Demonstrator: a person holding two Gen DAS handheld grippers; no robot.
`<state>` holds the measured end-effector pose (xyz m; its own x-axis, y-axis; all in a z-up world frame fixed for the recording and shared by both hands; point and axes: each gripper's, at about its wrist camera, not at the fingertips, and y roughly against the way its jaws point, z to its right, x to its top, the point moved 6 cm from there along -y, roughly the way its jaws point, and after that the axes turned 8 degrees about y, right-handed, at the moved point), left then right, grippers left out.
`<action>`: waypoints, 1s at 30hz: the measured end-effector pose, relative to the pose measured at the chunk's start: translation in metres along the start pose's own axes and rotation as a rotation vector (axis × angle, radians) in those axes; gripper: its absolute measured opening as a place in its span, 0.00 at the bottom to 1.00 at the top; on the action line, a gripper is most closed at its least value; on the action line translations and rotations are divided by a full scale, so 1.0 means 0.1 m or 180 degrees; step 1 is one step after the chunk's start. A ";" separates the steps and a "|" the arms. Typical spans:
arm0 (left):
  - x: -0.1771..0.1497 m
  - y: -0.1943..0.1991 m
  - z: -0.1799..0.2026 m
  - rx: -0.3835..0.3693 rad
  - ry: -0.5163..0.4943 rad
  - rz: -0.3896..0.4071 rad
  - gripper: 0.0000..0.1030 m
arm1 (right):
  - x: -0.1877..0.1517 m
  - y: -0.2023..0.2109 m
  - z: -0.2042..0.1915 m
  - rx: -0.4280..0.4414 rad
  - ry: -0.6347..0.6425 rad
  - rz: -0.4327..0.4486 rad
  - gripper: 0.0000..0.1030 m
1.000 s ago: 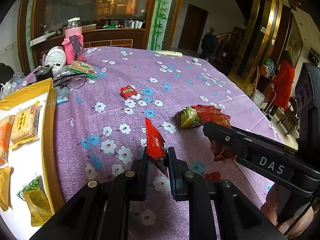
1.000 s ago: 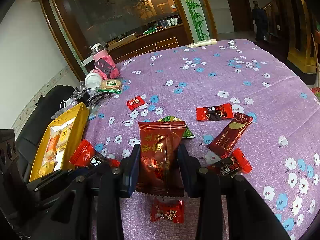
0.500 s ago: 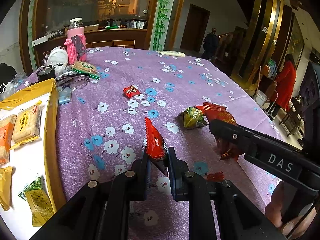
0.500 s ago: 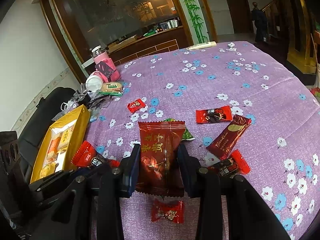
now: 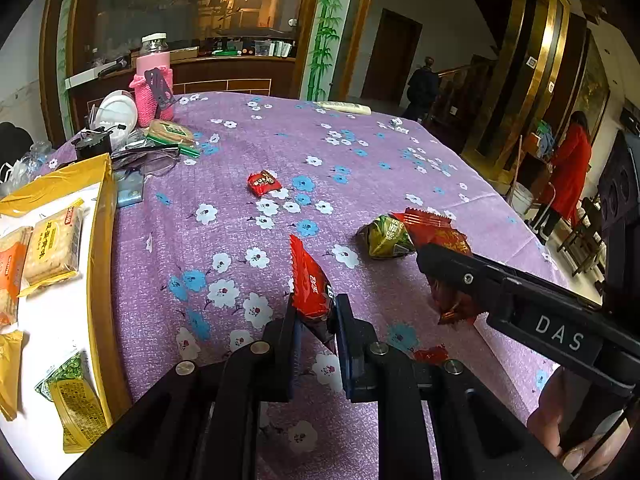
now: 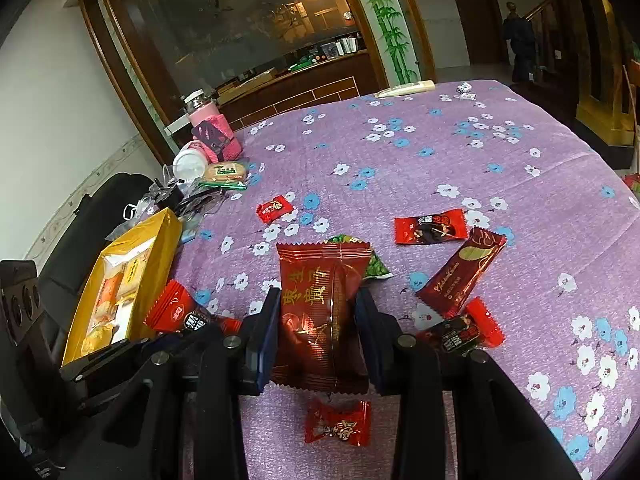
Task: Organize snacks
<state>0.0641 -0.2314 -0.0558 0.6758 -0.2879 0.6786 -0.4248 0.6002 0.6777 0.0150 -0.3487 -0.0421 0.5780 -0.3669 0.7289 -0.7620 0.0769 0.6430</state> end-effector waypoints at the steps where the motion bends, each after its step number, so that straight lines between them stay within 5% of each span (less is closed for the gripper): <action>1: 0.01 0.01 0.00 -0.0002 0.0002 0.0003 0.15 | 0.00 0.00 -0.01 0.0003 0.0013 -0.0001 0.34; 30: 0.05 0.12 -0.03 0.0316 -0.0104 0.0277 0.15 | -0.05 -0.06 -0.14 0.0058 0.0211 -0.0027 0.34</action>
<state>0.0641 -0.2240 -0.0454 0.6144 -0.2631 0.7438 -0.5397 0.5476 0.6395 0.0205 -0.3340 -0.0465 0.6020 -0.3052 0.7379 -0.7619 0.0568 0.6451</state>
